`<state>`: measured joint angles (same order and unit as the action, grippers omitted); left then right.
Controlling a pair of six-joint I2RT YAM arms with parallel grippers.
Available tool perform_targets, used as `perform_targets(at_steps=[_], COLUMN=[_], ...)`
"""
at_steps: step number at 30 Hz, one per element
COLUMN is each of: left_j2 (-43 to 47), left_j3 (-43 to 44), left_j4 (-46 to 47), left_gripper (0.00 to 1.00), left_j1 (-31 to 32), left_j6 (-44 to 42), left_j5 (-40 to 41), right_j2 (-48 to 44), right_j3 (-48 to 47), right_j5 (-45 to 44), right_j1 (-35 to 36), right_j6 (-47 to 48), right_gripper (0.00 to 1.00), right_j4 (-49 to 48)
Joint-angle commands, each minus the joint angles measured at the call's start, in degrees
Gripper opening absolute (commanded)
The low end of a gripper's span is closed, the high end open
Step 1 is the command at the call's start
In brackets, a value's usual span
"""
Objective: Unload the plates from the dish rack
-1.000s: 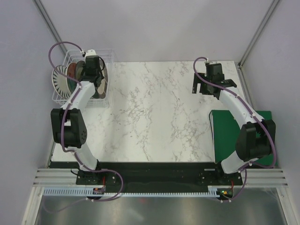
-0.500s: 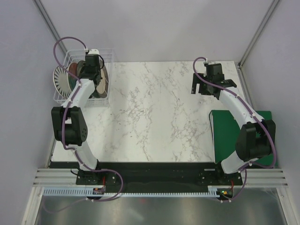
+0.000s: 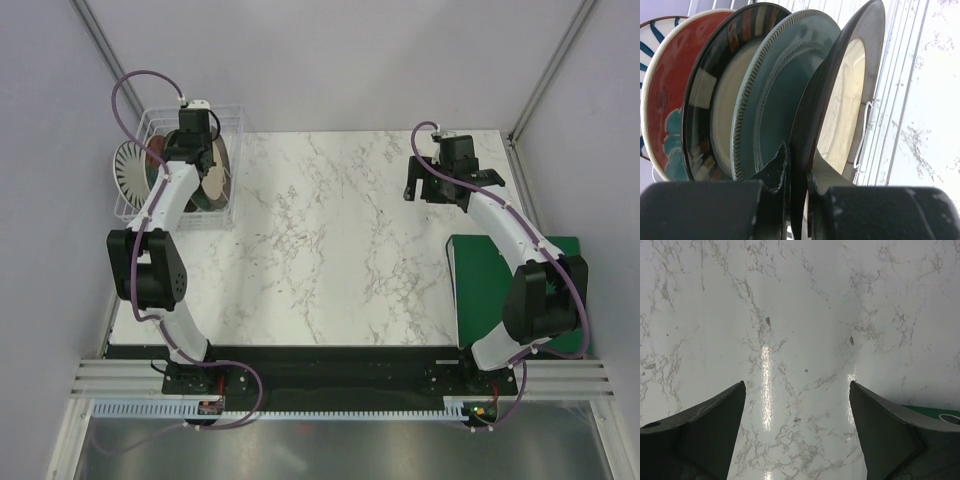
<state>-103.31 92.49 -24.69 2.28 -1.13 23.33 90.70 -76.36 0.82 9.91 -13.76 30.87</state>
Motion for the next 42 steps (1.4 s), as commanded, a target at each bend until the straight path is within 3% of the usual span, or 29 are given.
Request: perform_targets(at_steps=[1,8,19,24,30,34,39,42], left_j2=[11.8,10.8,7.6,11.1,19.0,21.8,22.5,22.6], left_j3=[6.4,13.1,11.4,13.5,10.6,5.4,-2.0,-7.7], left_j4=[8.6,6.4,7.3,5.4,-1.2,-0.7,5.0,11.1], left_gripper=[0.02,0.02,0.02,0.02,0.02,0.02,0.02,0.02], left_j1=[0.4,1.7,7.8,10.3,10.7,10.7,11.4,12.0], left_j6=[4.5,1.5,-0.8,-1.0,11.4,18.5,26.8,31.2], left_j5=[2.2,3.4,9.4,6.5,-8.2,-17.4,-26.8,-33.3], right_j2=[-1.0,-0.6,-1.0,-1.1,-3.1,-3.0,-1.9,-0.4], right_j3=[-1.7,-1.7,-0.5,-1.4,-1.5,2.2,8.8,9.6], right_j5=[1.7,2.3,1.3,5.5,20.1,32.8,43.2,46.7], right_j1=[-0.2,-0.1,-0.1,-0.2,-0.2,-0.2,0.3,1.4], right_j6=[-0.4,-1.1,-0.1,1.0,-2.1,-11.8,-24.9,-28.8], right_gripper=[0.92,0.93,0.94,0.93,0.96,0.96,0.93,0.93], right_j4=[-0.5,-0.6,-0.6,-1.1,-10.6,-21.3,-43.3,-49.0])
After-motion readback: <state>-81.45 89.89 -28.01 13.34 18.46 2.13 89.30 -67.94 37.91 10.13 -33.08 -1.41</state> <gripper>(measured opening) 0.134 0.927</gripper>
